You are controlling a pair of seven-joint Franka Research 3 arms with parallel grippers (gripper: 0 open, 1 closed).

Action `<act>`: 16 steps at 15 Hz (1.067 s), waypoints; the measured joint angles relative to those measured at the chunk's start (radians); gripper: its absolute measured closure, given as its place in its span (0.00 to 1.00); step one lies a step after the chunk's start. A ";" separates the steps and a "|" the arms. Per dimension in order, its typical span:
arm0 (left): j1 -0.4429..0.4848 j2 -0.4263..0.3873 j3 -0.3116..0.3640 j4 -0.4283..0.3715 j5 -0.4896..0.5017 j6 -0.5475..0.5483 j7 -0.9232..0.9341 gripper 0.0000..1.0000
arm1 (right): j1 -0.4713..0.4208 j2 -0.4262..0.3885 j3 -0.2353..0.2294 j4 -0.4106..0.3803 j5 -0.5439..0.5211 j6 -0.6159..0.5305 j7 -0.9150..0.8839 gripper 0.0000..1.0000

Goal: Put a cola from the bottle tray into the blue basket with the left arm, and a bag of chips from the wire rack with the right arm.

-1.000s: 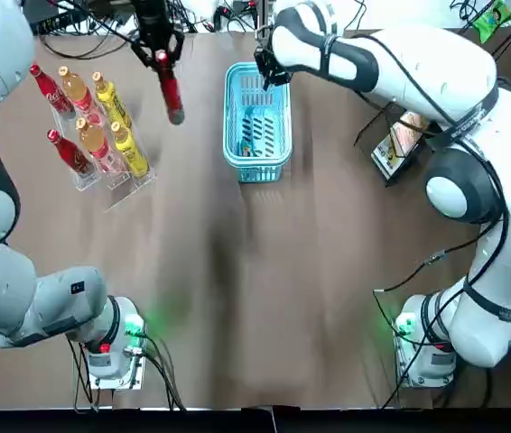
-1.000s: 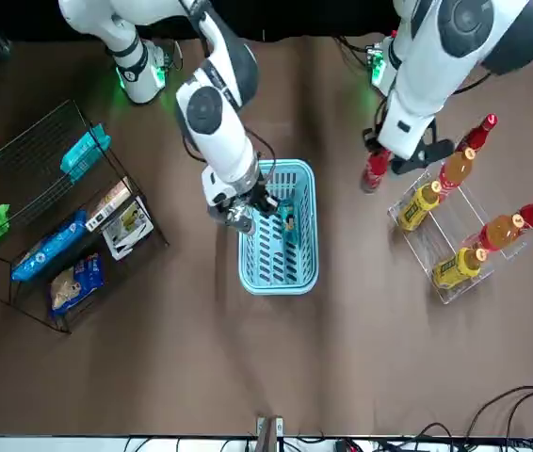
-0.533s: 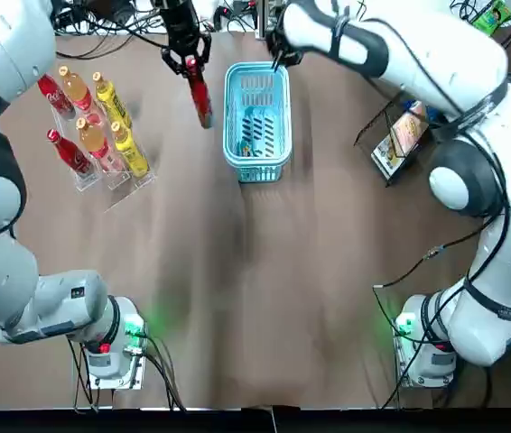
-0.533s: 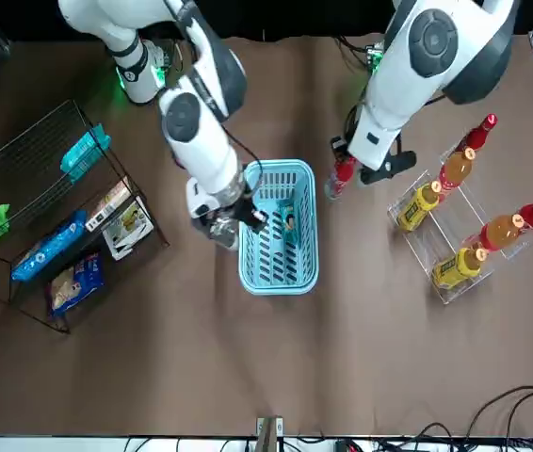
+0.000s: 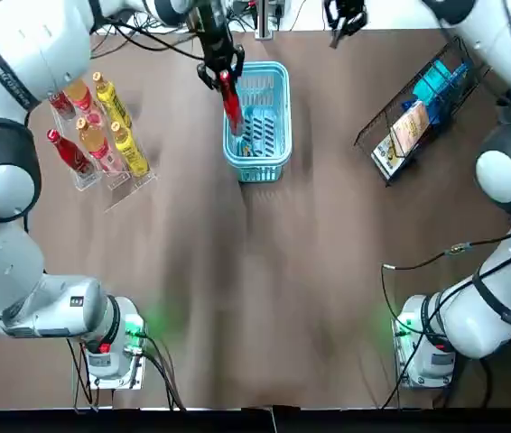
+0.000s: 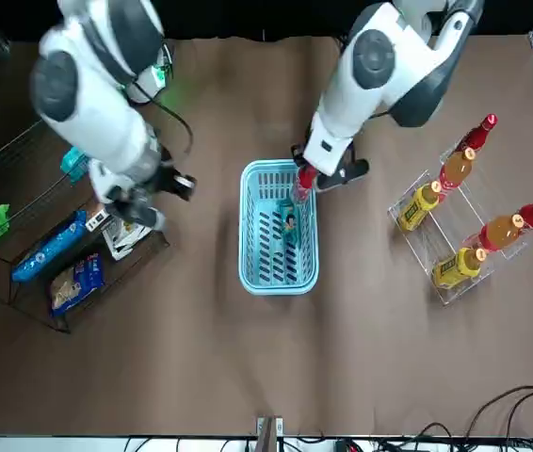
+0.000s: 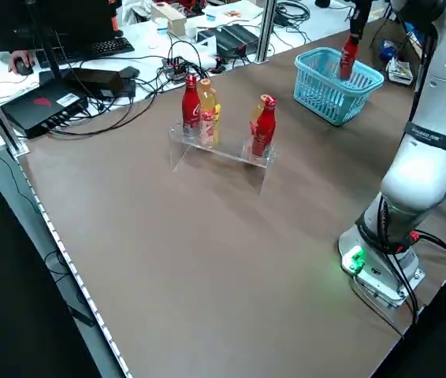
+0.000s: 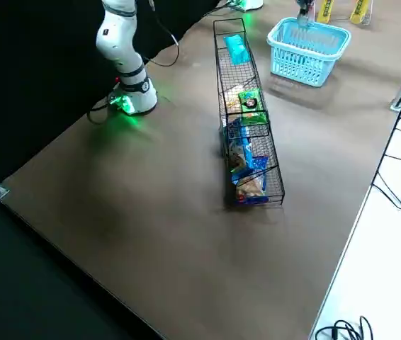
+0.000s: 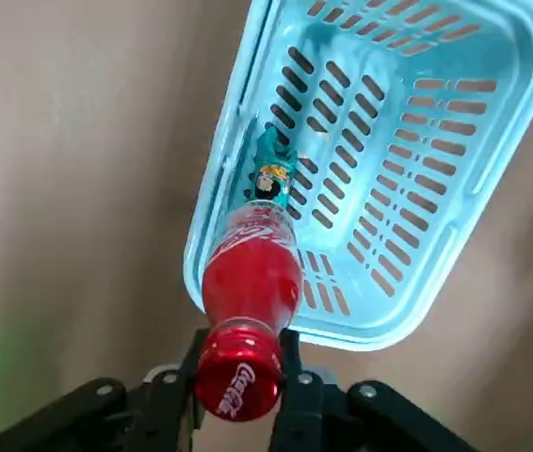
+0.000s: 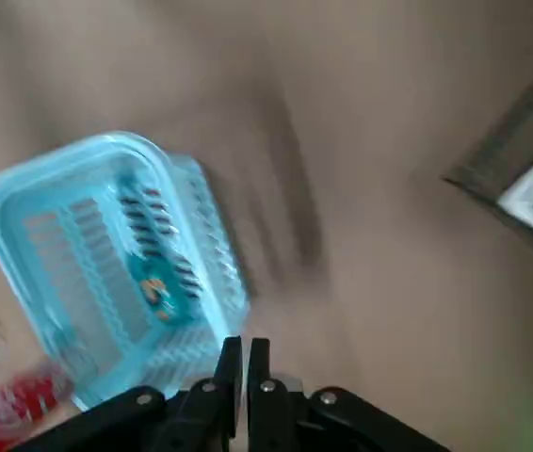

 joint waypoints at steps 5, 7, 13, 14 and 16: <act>-0.104 0.117 0.009 0.000 0.122 0.029 -0.092 0.68 | -0.153 -0.115 -0.004 0.001 -0.003 -0.249 -0.272 0.89; -0.154 0.163 0.044 0.000 0.141 0.052 -0.120 0.68 | -0.203 -0.143 -0.005 0.001 -0.038 -0.299 -0.394 0.85; -0.328 0.212 0.222 0.004 0.143 0.119 -0.157 0.68 | -0.275 -0.174 -0.005 -0.002 -0.148 -0.308 -0.586 0.67; -0.344 0.217 0.234 0.005 0.143 0.134 -0.165 0.68 | -0.293 -0.175 -0.005 -0.002 -0.150 -0.303 -0.612 0.58; -0.354 0.229 0.239 0.007 0.143 0.159 -0.175 0.68 | -0.327 -0.175 -0.005 -0.004 -0.150 -0.256 -0.637 0.40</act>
